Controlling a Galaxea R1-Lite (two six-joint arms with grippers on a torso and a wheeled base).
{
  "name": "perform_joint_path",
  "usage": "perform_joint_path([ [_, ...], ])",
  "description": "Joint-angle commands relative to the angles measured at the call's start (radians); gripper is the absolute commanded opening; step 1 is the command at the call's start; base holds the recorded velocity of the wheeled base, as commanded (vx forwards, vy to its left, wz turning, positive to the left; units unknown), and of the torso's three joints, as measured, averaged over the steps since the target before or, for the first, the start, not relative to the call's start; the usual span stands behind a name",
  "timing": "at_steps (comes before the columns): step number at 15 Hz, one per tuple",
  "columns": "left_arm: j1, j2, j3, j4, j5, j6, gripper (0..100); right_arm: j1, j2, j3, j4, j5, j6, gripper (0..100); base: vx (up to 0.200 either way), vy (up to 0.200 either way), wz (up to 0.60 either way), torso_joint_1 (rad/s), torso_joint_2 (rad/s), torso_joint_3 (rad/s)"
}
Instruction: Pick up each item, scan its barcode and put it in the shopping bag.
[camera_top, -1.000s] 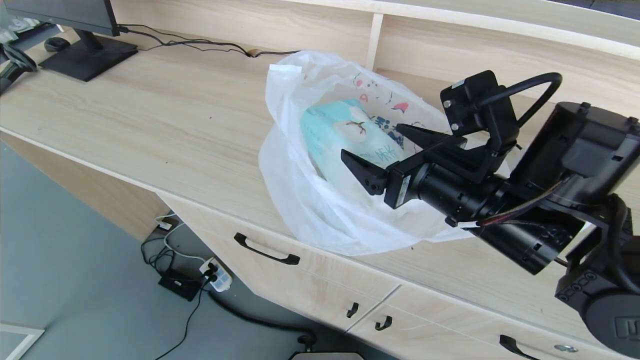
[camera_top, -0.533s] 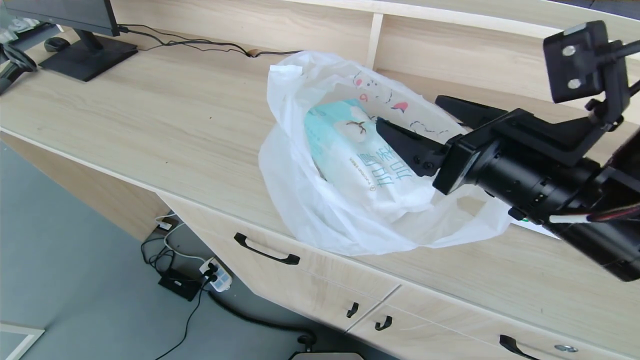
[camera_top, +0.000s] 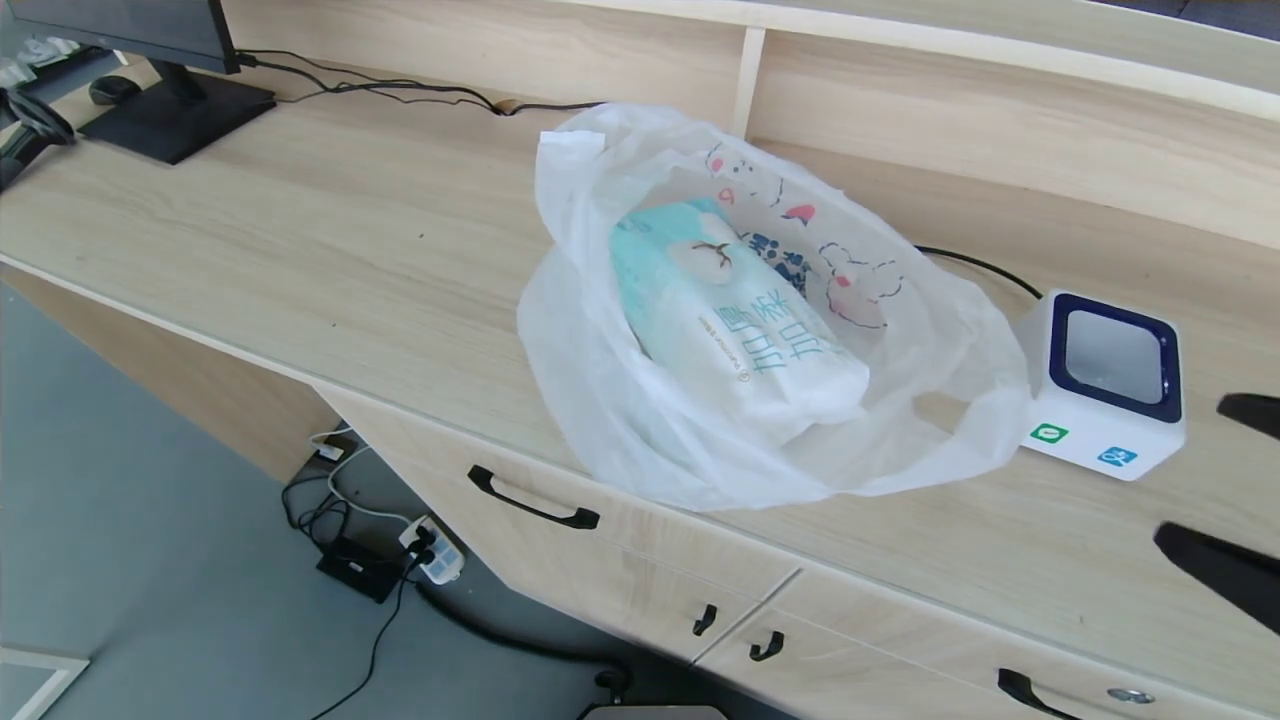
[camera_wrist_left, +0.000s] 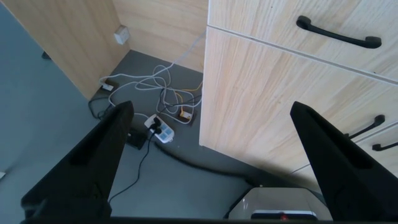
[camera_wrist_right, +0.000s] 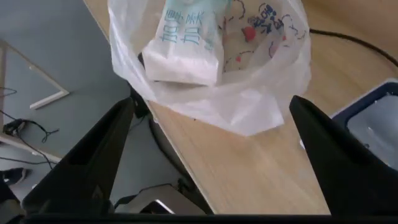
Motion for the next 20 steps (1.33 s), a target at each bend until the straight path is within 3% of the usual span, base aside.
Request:
perform_joint_path([
  [1, 0.002, 0.0, 0.0, -0.001, 0.0, 0.0, 100, -0.004, -0.453, 0.113, 0.421, 0.012, -0.036, 100, 0.0, 0.0, 0.0, 0.0, 0.0, 0.0],
  [2, 0.0, 0.0, 0.0, -0.001, 0.0, -0.001, 100, -0.013, -0.527, 0.167, 0.478, 0.012, -0.013, 100, 0.0, 0.0, 0.0, 0.0, 0.0, 0.0],
  [6, 0.0, 0.0, 0.0, -0.002, 0.0, 0.006, 100, -0.085, -0.634, 0.302, 0.485, 0.05, 0.056, 100, 0.0, 0.0, 0.0, 0.0, 0.0, 0.0],
  [7, 0.002, 0.0, 0.0, -0.005, 0.0, 0.002, 100, -0.192, -0.67, 0.319, 0.485, 0.05, 0.07, 100, 0.0, 0.0, 0.0, 0.0, 0.0, 0.0],
  [8, 0.002, 0.0, 0.0, -0.007, 0.0, -0.001, 100, -0.358, -0.714, 0.333, 0.487, 0.05, 0.09, 100, 0.0, 0.0, 0.0, 0.0, 0.0, 0.0],
  [9, 0.002, 0.0, 0.0, -0.007, 0.0, -0.001, 100, -0.453, -0.731, 0.337, 0.487, 0.053, 0.105, 100, 0.0, 0.0, 0.0, 0.0, 0.0, 0.0],
  [12, 0.002, 0.0, 0.0, -0.004, 0.0, -0.001, 100, -0.458, -0.726, 0.323, 0.459, -0.123, 0.119, 100, 0.0, 0.0, 0.0, 0.0, 0.0, 0.0],
  [15, 0.0, 0.0, 0.0, -0.002, 0.0, -0.003, 100, -0.583, -0.535, 0.19, 0.395, -0.111, 0.203, 100, 0.0, 0.0, 0.0, 0.0, 0.0, 0.0],
  [16, 0.002, 0.0, 0.0, -0.002, 0.0, -0.003, 100, -0.594, -0.487, 0.173, 0.366, -0.064, 0.17, 100, 0.0, 0.0, 0.0, 0.0, 0.0, 0.0],
  [20, 0.002, 0.0, 0.0, -0.002, 0.0, -0.006, 100, -0.737, -0.647, 0.326, 0.372, -0.041, 0.159, 100, 0.0, 0.0, 0.0, 0.0, 0.0, 0.0],
])
